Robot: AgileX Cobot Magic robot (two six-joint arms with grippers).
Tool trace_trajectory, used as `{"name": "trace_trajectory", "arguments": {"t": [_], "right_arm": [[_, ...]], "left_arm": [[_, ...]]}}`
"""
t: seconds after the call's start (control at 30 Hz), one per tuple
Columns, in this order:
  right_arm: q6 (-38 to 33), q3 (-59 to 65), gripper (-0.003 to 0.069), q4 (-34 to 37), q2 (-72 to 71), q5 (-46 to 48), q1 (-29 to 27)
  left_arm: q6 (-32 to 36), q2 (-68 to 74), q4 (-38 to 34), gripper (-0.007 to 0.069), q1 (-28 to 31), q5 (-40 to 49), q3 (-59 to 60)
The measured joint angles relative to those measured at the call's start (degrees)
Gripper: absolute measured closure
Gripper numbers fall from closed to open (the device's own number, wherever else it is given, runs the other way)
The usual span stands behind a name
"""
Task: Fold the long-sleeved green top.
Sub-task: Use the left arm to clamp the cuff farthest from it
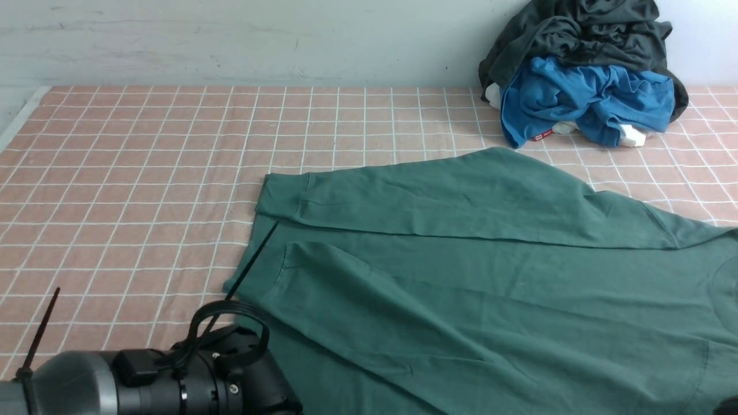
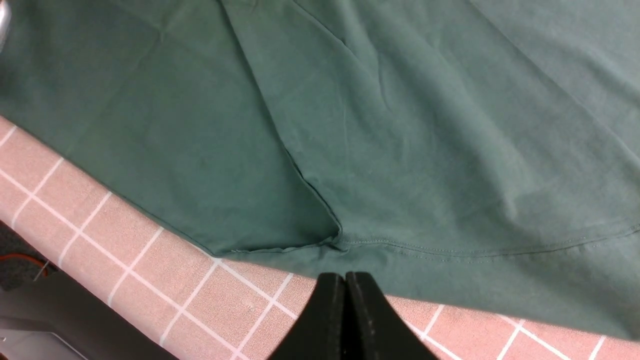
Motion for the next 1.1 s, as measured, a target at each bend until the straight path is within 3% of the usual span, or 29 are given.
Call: {"name": "trace_trajectory", "arguments": {"t": [0.2, 0.37, 0.6, 0.8, 1.1], "right_arm": [[0.0, 0.0, 0.0673, -0.3, 0.0, -0.7, 0.0], [0.0, 0.0, 0.0673, -1.0, 0.0, -1.4, 0.0], [0.0, 0.0, 0.0673, -2.2, 0.0, -4.6, 0.0], [0.0, 0.0, 0.0673, -3.5, 0.0, -5.3, 0.0], [0.4, 0.0, 0.0673, -3.7, 0.0, -5.5, 0.0]], "left_arm": [[-1.4, -3.0, -3.1, 0.0160, 3.3, 7.6, -9.8], [-0.8, -0.9, -4.3, 0.0160, 16.3, 13.1, -23.4], [0.1, 12.9, -5.3, 0.0160, 29.9, 11.4, -43.0], [1.9, 27.1, -5.1, 0.0160, 33.9, 10.2, -58.2], [10.1, 42.7, 2.3, 0.0160, 33.8, 9.4, -72.0]]}}
